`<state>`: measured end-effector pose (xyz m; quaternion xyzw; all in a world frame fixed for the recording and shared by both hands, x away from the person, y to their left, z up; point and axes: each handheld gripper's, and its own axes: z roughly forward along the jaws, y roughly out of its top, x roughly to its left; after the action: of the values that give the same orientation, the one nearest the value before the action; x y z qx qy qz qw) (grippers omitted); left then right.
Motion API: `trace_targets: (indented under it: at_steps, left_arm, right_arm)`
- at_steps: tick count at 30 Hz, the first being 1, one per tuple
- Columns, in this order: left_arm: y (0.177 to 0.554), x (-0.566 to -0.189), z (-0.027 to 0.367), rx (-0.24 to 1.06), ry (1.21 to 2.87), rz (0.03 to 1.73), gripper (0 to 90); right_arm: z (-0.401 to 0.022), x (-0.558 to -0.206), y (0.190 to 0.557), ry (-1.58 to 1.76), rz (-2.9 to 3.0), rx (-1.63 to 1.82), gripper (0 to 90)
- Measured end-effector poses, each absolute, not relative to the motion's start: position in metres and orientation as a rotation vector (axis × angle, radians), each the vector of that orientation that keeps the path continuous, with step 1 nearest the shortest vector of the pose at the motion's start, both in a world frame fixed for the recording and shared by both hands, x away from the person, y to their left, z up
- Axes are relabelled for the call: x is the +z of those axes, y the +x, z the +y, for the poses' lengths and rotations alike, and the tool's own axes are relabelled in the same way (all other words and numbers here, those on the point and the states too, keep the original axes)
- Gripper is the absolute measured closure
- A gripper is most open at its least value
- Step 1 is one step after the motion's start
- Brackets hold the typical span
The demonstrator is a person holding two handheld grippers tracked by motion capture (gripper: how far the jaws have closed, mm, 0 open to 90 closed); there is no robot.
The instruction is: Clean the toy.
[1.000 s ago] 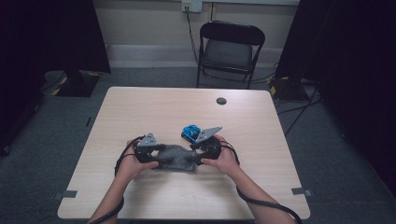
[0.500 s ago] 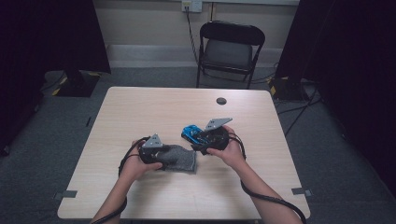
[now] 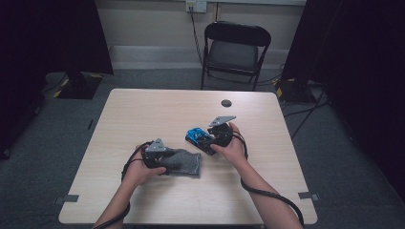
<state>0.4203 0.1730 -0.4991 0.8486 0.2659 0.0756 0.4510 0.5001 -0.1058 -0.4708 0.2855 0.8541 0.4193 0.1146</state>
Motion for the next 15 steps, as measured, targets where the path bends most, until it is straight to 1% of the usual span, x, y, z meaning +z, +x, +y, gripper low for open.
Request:
trace_targets:
  at_steps: [4, 6, 14, 15]
  left_arm:
    - [0.42, -0.499, 0.173, 0.189, 2.098, 0.658, 34.1]
    - [0.42, -0.499, 0.173, 0.19, 2.099, 0.659, 34.1]
    - [0.42, -0.499, 0.172, 0.192, 2.106, 0.66, 35.0]
    - [0.42, -0.499, 0.172, 0.194, 2.108, 0.659, 35.1]
  right_arm:
    - [-0.1, -0.478, 0.505, 0.85, 2.505, 1.201, 22.0]
    - [-0.099, -0.482, 0.508, 0.861, 2.516, 1.188, 19.2]
    - [-0.094, -0.491, 0.511, 0.862, 2.555, 1.107, 20.3]
    - [-0.093, -0.492, 0.511, 0.865, 2.558, 1.106, 19.4]
